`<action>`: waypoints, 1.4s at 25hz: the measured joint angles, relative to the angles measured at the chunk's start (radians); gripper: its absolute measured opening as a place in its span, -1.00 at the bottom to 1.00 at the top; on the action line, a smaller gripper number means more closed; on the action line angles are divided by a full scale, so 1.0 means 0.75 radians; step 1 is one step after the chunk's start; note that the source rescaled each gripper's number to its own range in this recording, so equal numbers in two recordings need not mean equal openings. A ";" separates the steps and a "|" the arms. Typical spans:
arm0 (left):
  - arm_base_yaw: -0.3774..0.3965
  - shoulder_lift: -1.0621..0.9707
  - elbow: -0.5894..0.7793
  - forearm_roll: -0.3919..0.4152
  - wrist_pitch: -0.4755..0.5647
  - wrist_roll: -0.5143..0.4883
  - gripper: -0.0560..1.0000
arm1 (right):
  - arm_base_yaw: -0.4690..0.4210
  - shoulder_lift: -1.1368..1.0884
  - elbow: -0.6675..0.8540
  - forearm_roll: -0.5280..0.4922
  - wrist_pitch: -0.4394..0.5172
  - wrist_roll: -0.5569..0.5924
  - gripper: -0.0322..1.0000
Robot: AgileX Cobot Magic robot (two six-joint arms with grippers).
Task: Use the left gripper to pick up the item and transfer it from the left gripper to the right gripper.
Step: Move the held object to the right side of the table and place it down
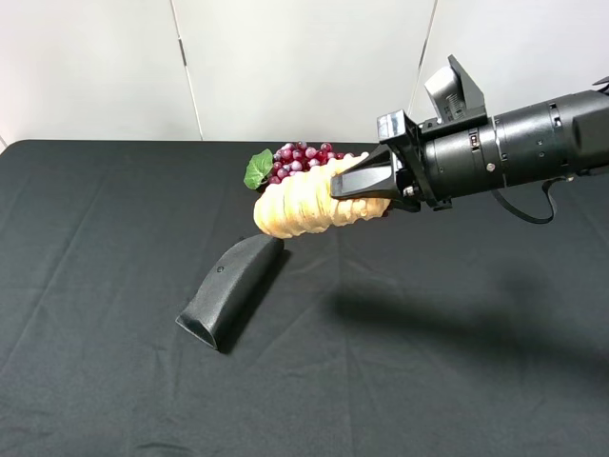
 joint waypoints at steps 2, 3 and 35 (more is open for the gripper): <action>0.131 0.000 0.000 0.000 0.000 0.000 0.96 | 0.000 0.000 0.000 -0.001 0.000 0.001 -0.94; 0.191 0.000 0.000 0.000 0.000 0.000 0.96 | 0.000 0.000 0.000 -0.001 0.000 0.001 -0.94; 1.061 -0.258 0.000 0.001 0.001 0.004 0.96 | 0.000 0.000 0.000 -0.215 -0.050 0.213 -0.94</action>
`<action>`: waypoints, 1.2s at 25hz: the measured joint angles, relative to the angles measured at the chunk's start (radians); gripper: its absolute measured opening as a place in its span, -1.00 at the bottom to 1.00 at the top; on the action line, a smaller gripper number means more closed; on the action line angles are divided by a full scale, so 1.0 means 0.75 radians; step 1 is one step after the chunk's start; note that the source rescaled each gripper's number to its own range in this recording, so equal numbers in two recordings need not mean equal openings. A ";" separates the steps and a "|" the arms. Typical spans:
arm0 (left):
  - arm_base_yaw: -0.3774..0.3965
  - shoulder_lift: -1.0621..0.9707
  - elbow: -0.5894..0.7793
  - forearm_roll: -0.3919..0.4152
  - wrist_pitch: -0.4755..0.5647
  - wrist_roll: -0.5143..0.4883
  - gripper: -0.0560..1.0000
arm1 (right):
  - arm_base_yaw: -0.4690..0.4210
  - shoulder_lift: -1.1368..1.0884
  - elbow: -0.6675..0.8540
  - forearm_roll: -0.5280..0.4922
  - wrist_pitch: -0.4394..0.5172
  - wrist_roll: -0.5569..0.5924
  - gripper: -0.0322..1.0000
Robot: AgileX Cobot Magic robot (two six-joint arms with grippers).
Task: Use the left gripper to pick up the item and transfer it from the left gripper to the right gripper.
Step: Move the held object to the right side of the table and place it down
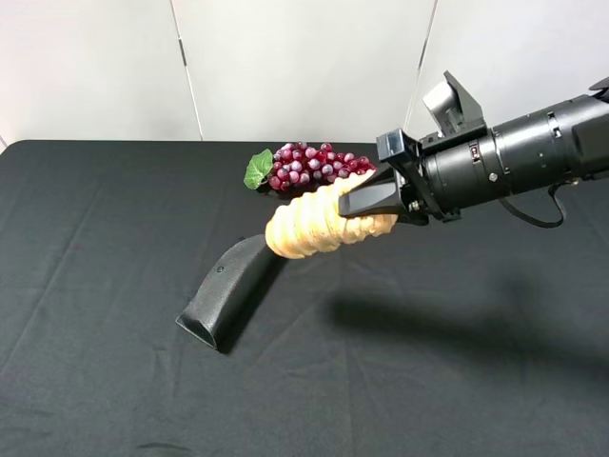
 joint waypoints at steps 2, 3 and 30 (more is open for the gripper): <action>0.000 0.000 0.000 0.000 0.000 0.010 0.95 | 0.000 0.000 0.000 -0.068 -0.028 0.080 -0.94; 0.000 0.000 0.000 0.000 0.000 0.020 0.95 | 0.000 0.000 0.000 -0.102 -0.035 0.119 -0.94; 0.000 0.000 0.003 -0.001 -0.001 0.039 0.94 | -0.604 0.020 -0.153 -0.555 0.307 0.417 -0.94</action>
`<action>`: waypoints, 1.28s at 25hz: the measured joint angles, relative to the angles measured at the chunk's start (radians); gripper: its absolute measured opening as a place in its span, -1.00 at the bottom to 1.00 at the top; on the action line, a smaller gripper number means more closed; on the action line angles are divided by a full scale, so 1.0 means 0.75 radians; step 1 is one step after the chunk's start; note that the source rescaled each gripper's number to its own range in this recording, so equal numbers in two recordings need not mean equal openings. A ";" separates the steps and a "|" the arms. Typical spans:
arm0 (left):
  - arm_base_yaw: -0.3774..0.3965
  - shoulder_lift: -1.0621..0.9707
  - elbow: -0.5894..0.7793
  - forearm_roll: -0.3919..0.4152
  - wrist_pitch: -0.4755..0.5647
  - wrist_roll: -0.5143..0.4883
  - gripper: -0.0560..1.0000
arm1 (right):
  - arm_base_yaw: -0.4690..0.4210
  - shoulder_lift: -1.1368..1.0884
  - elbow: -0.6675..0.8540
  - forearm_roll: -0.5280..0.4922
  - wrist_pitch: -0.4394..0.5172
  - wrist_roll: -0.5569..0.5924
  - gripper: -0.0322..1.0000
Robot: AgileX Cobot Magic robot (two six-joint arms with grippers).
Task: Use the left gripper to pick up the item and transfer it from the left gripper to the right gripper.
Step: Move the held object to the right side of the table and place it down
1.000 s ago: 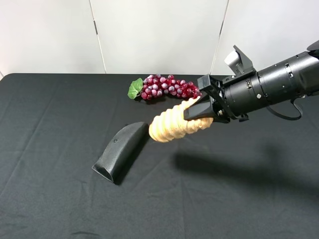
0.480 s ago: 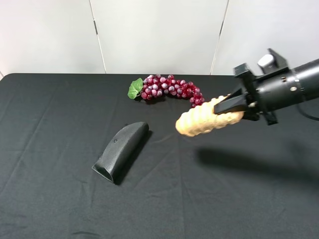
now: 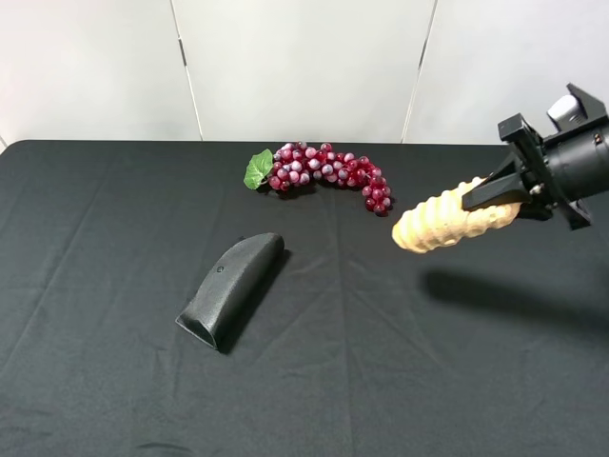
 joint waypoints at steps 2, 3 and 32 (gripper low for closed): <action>0.000 0.000 0.000 0.000 0.000 0.000 0.94 | 0.000 0.031 -0.057 -0.091 0.035 0.078 -0.94; 0.000 0.000 0.000 0.000 0.000 0.000 0.94 | 0.000 0.047 -0.082 -0.136 0.049 0.106 -0.94; 0.000 0.000 0.000 0.000 0.000 0.000 0.94 | 0.000 0.209 -0.168 -0.237 0.139 0.177 0.99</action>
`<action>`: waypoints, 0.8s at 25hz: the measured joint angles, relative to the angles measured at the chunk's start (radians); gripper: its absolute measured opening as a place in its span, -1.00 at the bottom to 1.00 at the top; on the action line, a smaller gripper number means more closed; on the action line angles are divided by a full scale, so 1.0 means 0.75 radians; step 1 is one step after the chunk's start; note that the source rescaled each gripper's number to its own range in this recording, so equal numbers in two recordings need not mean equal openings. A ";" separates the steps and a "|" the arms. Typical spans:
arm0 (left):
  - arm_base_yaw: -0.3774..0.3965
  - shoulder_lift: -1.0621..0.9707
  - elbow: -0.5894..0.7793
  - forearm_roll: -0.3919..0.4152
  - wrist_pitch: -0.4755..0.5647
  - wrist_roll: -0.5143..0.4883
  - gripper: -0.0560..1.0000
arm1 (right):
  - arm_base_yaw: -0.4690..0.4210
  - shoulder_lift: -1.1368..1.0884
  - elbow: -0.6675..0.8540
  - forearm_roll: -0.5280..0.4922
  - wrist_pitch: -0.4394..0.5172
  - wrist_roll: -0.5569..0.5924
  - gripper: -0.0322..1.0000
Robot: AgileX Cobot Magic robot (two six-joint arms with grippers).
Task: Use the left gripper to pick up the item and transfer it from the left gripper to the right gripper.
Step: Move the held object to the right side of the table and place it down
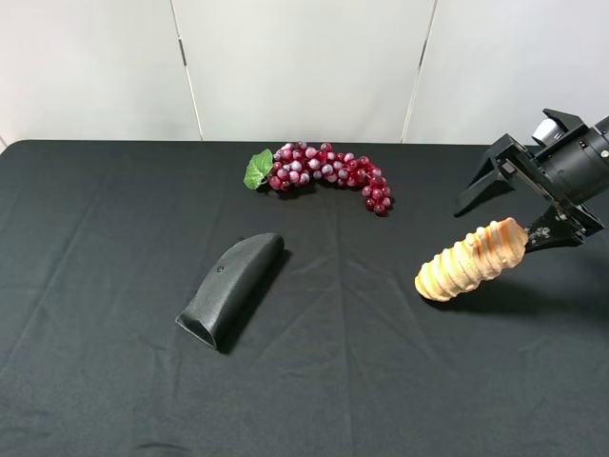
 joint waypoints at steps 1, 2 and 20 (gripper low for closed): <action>0.000 0.000 0.000 0.000 0.000 0.000 0.94 | 0.000 0.000 0.000 0.000 0.000 0.000 1.00; 0.000 0.000 0.000 0.000 0.000 0.000 0.94 | 0.000 0.000 0.000 0.000 0.000 0.000 1.00; 0.000 0.000 0.000 0.000 0.000 0.000 0.94 | 0.000 -0.245 -0.239 -0.322 0.100 0.228 1.00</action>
